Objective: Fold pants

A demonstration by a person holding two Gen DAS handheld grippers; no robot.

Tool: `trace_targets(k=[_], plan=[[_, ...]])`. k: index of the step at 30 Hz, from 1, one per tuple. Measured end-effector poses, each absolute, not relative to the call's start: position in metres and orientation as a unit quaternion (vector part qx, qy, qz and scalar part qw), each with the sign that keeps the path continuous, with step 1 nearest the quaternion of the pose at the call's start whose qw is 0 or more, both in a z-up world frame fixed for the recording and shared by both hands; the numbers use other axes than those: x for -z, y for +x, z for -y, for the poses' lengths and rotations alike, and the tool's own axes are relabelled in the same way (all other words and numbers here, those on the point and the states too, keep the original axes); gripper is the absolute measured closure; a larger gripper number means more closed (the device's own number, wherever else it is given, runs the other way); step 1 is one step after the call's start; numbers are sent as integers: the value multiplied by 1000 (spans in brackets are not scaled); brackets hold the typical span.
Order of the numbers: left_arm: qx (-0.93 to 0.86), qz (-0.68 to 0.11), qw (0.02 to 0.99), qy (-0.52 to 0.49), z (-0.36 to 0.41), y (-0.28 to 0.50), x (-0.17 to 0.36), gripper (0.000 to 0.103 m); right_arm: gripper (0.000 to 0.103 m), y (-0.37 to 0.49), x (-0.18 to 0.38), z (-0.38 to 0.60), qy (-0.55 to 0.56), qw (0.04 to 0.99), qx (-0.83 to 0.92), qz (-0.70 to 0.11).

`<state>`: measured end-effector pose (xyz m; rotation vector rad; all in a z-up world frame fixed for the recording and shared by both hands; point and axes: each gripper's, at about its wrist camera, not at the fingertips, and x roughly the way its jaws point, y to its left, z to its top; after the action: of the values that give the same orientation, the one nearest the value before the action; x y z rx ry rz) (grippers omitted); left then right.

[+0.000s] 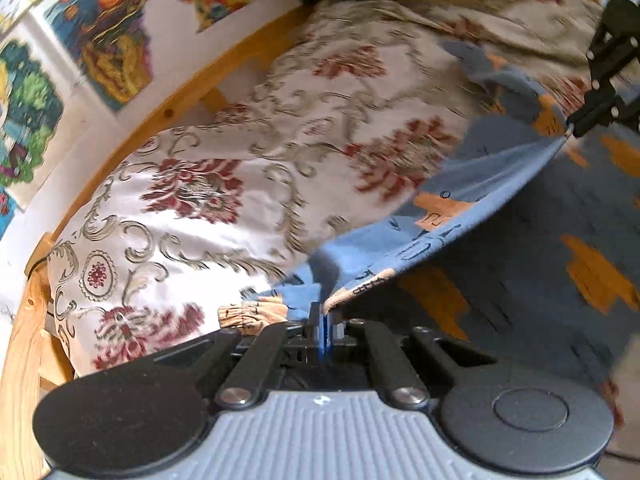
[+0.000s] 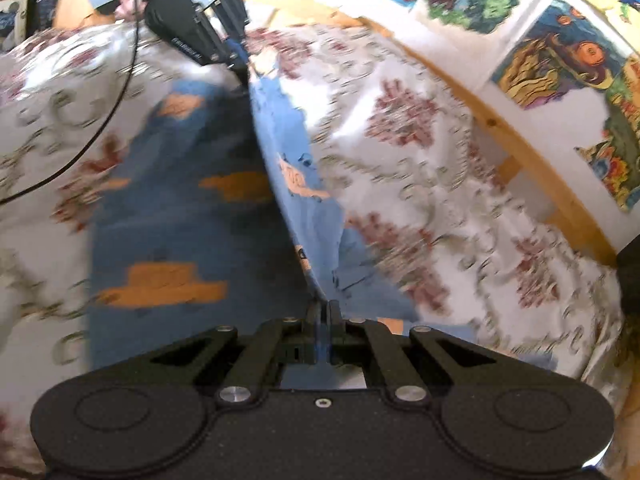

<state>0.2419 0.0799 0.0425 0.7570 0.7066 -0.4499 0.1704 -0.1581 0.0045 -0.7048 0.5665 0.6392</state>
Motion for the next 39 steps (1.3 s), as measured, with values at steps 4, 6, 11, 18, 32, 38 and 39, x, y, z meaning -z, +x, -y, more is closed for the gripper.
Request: trace_targets(k=[4,6,11,18,32,38,39], plan=[[217,-344,834,372,-79,212,-21,101,102,132,20,142,-338,842,-304,-288],[210,-350,834,371,-80,204,-11,101,103,119,34,134,-328,841,-307,-301],[194,-347,830,390,-82,191,6,95,103,95,54,120,-357,835,-307,-286],[192,-330,824,418,-75,186,12,80,65,95,57,127,-406,833,-288,-242],[199,-307,794,485,-64,173,20,59,36,119,55,119,-604,672,-390,-177],[211,-310,778,504,-62,176,22,84,74,132,53,118,-621,633,-413,-209],[212,-312,775,506,-61,176,23,86,89,134,54,117,-621,631,-412,-215]])
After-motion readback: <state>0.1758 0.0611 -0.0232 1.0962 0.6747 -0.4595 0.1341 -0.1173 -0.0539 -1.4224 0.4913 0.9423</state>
